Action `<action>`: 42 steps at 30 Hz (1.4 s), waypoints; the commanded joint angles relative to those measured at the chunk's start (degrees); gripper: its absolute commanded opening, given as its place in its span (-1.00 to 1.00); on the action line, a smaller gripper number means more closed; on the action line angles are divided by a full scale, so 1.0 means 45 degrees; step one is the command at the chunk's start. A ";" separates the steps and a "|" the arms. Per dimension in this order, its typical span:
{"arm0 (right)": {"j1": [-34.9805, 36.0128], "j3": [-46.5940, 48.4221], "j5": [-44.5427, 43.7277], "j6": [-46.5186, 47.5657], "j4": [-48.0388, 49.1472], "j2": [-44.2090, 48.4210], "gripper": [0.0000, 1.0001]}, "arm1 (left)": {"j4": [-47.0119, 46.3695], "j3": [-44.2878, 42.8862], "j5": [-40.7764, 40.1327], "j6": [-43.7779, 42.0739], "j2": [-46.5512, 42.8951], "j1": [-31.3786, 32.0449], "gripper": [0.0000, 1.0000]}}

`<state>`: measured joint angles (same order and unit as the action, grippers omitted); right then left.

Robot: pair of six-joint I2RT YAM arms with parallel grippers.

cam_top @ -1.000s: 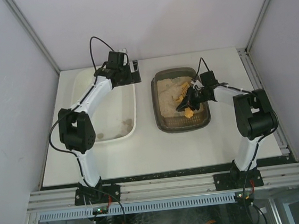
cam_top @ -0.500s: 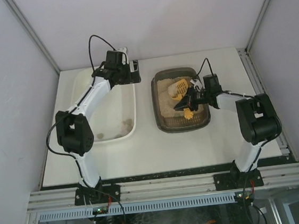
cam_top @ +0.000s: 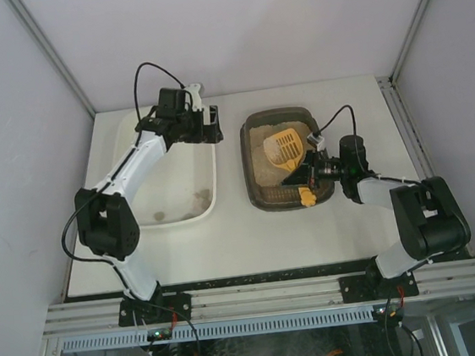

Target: Clean the litter box

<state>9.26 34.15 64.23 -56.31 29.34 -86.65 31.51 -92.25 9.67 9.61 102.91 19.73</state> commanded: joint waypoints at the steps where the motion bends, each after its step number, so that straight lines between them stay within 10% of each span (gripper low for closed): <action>1: -0.0603 -0.0388 0.0476 -0.0508 0.3129 0.0436 -1.00 | -0.0086 0.0434 0.0076 -0.0903 -0.1079 -0.0102 0.99; 27: -0.1287 -0.0770 0.0110 -0.3193 0.6762 -0.2946 -1.00 | -0.0101 0.1136 0.0226 -0.1295 -0.1627 -0.0204 0.99; 31: 0.0245 0.0018 -0.0113 -0.0126 0.2356 -0.2111 -1.00 | -0.0093 0.1146 0.0276 -0.1347 -0.1620 -0.0205 0.99; 42: -0.0446 0.0028 0.0098 -0.0750 0.3001 -0.2138 -1.00 | -0.0107 0.1333 0.0220 -0.1568 -0.1794 -0.0206 0.99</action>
<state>7.92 33.32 63.53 -60.53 40.66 -98.56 32.25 -87.85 9.72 4.27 98.50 19.07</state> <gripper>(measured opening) 0.088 0.996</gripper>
